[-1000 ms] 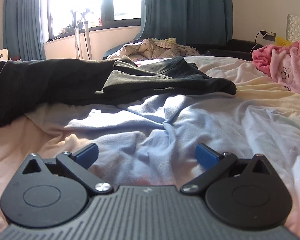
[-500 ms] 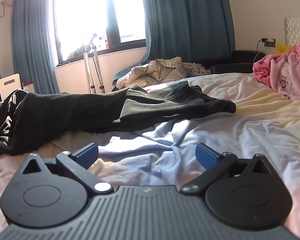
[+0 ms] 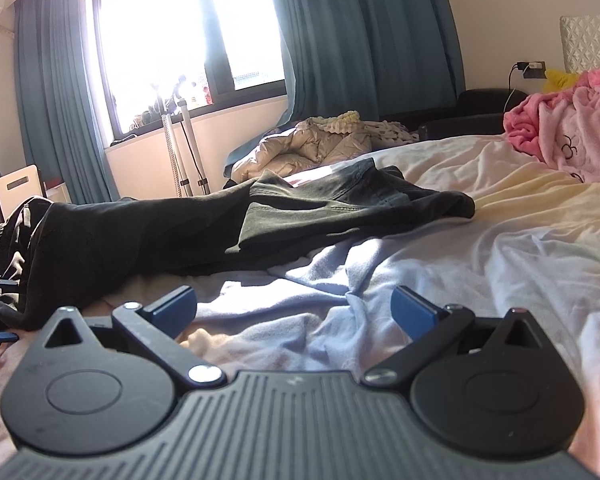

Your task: Fold clothes

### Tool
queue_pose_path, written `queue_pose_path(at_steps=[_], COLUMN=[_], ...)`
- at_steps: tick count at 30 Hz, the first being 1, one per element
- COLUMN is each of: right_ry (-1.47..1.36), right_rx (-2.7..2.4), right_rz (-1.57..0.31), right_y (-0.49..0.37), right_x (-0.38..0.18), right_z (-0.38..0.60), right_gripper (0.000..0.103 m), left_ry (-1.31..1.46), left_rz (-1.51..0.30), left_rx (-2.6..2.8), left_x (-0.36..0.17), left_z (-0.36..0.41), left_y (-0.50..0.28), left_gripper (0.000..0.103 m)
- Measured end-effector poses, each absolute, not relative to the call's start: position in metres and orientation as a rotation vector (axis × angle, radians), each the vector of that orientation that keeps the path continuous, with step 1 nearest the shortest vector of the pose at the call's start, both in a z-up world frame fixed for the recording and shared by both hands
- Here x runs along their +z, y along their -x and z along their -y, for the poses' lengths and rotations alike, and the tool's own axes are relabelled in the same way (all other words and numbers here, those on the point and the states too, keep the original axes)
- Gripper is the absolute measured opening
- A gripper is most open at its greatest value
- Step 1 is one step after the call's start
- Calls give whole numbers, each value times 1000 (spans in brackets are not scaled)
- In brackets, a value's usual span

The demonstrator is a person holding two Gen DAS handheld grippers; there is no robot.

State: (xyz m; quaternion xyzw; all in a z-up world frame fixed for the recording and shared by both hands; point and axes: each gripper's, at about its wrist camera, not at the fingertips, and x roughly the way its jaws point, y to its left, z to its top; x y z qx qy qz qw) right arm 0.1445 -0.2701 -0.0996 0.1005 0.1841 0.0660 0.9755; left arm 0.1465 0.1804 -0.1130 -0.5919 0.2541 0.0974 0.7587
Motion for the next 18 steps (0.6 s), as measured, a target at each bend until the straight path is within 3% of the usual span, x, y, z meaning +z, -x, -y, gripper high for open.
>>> queue_pose_path(at_steps=[8,15,18], right_ry=[-198,-190,-179], right_rx=[130,126,131], right_rz=[-394,-399,-397], right_y=[-146,-147,-147], right_x=[-105,-107,-106], right_z=[269,266,264], right_gripper=[103,103,103], left_ry=[1476,1418,1316], left_rz=[-543,-498,-443], left_rx=[142,190,215], left_x=[-144,-144,-123], left_z=[-207,-216,-215], left_y=[-181,-181,-177], left_gripper=[73,19,12])
